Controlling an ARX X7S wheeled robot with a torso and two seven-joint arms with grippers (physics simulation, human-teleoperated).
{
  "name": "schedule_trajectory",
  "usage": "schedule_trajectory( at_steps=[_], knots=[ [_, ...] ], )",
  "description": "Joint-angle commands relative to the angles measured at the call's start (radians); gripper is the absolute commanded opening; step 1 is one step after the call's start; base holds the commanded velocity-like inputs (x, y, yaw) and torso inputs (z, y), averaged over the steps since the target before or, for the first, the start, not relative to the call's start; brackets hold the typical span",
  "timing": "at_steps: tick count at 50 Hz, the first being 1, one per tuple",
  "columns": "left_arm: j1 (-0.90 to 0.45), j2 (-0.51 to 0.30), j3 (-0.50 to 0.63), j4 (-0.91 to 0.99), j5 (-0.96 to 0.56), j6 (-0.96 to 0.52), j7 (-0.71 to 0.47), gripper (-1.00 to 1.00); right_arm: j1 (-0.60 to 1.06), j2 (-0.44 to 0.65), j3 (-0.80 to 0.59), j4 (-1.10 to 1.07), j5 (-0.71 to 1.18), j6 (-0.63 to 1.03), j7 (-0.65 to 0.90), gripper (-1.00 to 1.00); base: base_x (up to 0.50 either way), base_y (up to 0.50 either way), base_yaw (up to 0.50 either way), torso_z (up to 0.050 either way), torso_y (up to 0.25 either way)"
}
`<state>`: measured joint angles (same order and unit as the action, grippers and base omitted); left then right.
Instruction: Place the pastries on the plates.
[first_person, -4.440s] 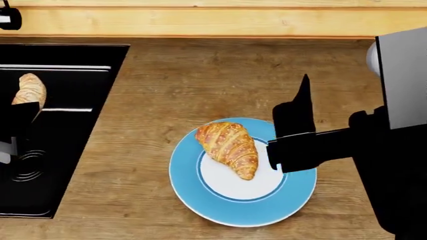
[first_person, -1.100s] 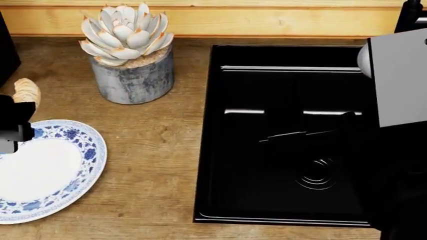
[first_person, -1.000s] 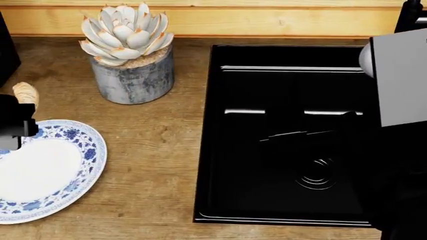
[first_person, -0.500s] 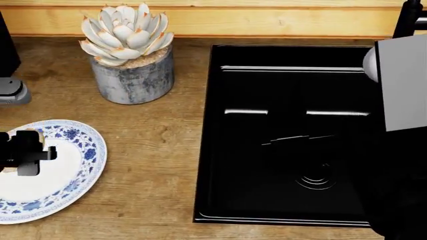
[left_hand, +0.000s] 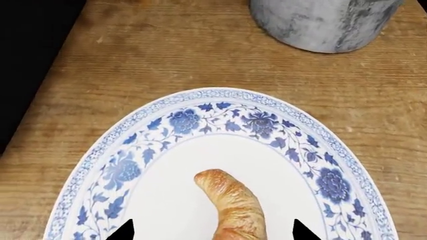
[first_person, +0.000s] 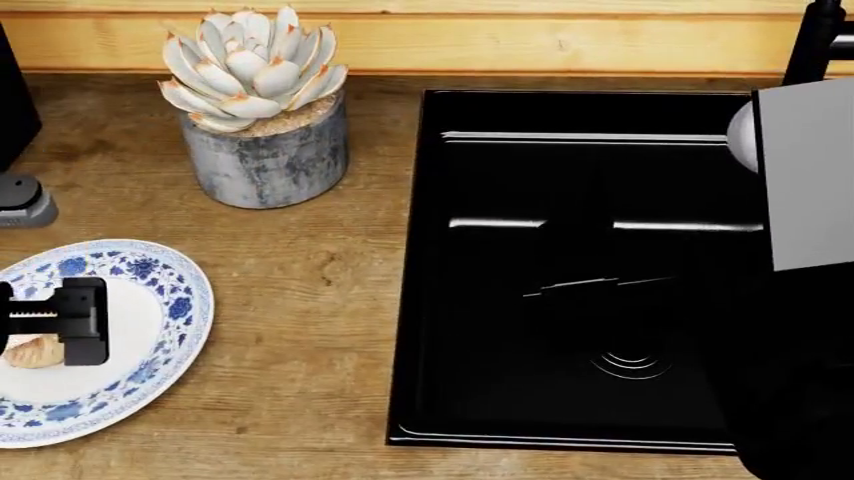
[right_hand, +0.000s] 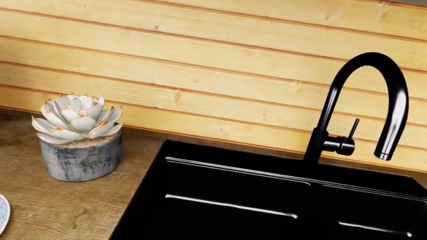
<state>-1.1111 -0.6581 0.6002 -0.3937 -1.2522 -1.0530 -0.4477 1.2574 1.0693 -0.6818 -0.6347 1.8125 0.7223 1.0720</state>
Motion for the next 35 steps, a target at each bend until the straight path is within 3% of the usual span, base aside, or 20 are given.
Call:
schedule_trajectory(
  at_steps=[1,13,14,15,17,18,22,35],
  knots=[
    [-0.021,-0.015,-0.021,0.006,-0.011,0.004,-0.013,1.00,-0.002,-0.001,0.001,0.000,0.000,-0.002,0.000,1.00,0.00,0.00,0.00,0.000,0.000],
    [-0.021,-0.016,-0.019,0.006,-0.012,0.005,-0.014,1.00,-0.002,-0.001,0.001,0.000,0.000,-0.002,0.000,1.00,0.00,0.00,0.00,0.000,0.000],
    [-0.090,-0.166,-0.169,0.156,-0.162,0.048,-0.164,1.00,0.002,-0.005,0.004,0.009,-0.024,-0.001,-0.022,1.00,0.00,0.00,0.00,0.000,0.000],
    [-0.004,-0.204,-0.319,0.306,-0.312,0.013,-0.314,1.00,0.002,-0.004,0.005,0.007,-0.025,-0.001,-0.022,1.00,0.00,0.00,0.00,0.000,0.000],
    [-0.013,-0.236,-0.364,0.606,-0.612,0.044,-0.585,1.00,0.002,-0.006,0.007,0.001,-0.033,-0.005,-0.019,1.00,0.00,0.00,0.00,0.000,0.005],
    [0.016,-0.245,-0.388,0.756,-0.707,0.066,-0.600,1.00,0.002,-0.006,0.010,-0.008,-0.037,-0.008,-0.015,1.00,0.00,0.00,0.00,0.000,0.000],
    [0.086,-0.276,-0.447,0.923,-0.754,0.126,-0.655,1.00,0.007,-0.013,0.015,-0.042,-0.037,-0.014,0.003,1.00,0.00,0.00,0.00,0.000,0.000],
    [0.282,-0.272,-0.580,1.025,-0.655,0.222,-0.640,1.00,0.007,-0.007,0.032,-0.101,-0.038,-0.038,0.043,1.00,0.00,0.00,0.00,0.000,0.000]
  ],
)
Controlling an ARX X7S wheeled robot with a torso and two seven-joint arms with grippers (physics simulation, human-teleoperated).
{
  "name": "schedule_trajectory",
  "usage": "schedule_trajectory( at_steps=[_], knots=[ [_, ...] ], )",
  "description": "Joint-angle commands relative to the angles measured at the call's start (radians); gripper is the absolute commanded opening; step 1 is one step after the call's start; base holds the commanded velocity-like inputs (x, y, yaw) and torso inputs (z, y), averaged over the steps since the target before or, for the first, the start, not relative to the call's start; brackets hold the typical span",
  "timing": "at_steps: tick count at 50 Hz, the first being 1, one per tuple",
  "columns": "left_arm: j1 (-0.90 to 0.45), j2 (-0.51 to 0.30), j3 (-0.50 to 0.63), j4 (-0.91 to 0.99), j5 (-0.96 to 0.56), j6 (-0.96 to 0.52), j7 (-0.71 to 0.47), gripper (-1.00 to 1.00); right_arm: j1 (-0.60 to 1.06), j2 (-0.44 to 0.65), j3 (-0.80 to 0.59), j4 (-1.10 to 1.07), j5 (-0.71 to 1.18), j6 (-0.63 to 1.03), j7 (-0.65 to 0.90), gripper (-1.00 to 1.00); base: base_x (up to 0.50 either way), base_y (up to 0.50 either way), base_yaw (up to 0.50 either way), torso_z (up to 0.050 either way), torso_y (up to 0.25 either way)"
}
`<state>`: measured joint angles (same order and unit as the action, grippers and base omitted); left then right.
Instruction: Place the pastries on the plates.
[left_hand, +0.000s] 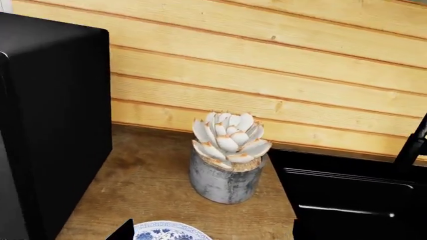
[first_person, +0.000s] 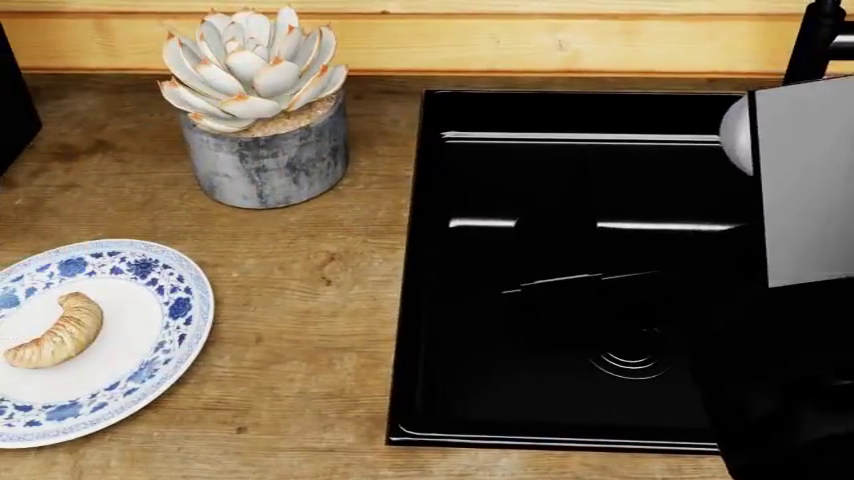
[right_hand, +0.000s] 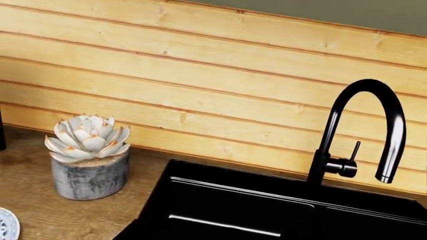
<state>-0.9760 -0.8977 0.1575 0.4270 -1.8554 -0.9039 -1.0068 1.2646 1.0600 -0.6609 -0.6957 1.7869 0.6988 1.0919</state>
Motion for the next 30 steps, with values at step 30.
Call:
schedule_trajectory(
  at_steps=[30],
  knots=[
    [0.578,-0.013,-0.437,0.405,0.137,0.145,-0.008,1.00,-0.086,0.064,0.020,-0.209,-0.127,-0.040,0.171,1.00,0.00,0.00,0.00,0.000,0.000]
  ],
)
